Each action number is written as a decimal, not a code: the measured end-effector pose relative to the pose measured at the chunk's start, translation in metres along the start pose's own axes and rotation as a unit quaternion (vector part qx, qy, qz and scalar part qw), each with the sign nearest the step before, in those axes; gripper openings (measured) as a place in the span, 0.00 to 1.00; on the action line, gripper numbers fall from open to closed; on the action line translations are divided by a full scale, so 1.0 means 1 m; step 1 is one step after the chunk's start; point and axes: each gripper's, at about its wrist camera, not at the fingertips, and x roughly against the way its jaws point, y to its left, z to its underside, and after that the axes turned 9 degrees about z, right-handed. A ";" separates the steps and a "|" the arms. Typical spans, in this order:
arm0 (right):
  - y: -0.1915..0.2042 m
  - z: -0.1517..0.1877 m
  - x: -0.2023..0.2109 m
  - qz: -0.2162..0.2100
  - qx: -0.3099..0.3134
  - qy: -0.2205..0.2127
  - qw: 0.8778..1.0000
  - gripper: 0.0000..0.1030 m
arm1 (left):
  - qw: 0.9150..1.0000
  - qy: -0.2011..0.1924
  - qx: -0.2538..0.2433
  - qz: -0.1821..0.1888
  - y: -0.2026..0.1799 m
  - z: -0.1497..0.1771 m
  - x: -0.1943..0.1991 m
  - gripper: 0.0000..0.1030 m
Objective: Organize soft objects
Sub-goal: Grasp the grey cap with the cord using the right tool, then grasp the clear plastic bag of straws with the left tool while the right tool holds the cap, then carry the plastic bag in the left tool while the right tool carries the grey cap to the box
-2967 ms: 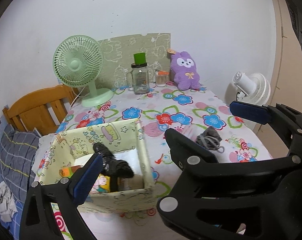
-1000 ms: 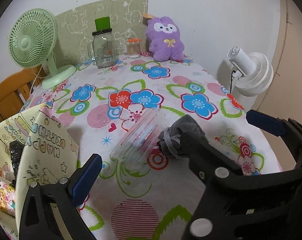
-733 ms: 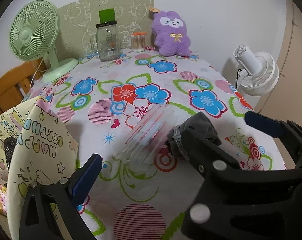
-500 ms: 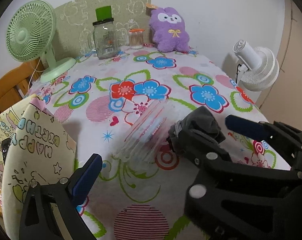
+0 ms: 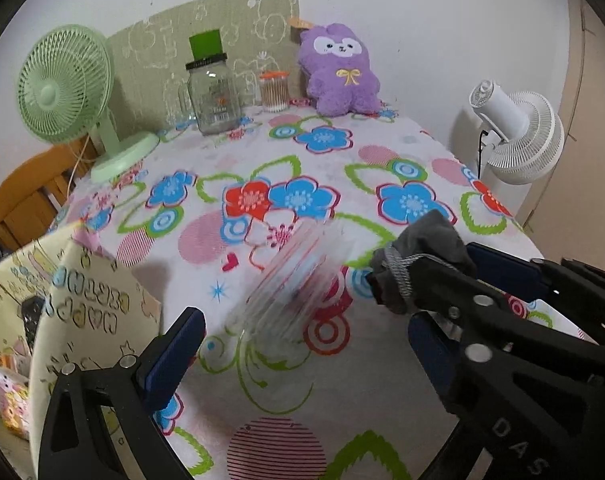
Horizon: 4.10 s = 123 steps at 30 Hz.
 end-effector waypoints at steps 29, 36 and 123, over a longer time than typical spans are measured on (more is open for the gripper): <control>-0.017 -0.025 -0.031 0.034 -0.025 0.008 0.999 0.35 | 0.997 0.046 0.061 0.023 0.024 -0.025 -0.060 0.76; -0.015 -0.024 -0.036 0.036 -0.021 0.015 0.999 0.35 | 0.997 0.044 0.062 0.012 0.027 -0.023 -0.061 0.65; 0.068 0.016 0.155 0.064 0.061 -0.108 0.990 0.35 | 0.993 -0.113 -0.043 -0.009 0.007 0.035 0.153 0.22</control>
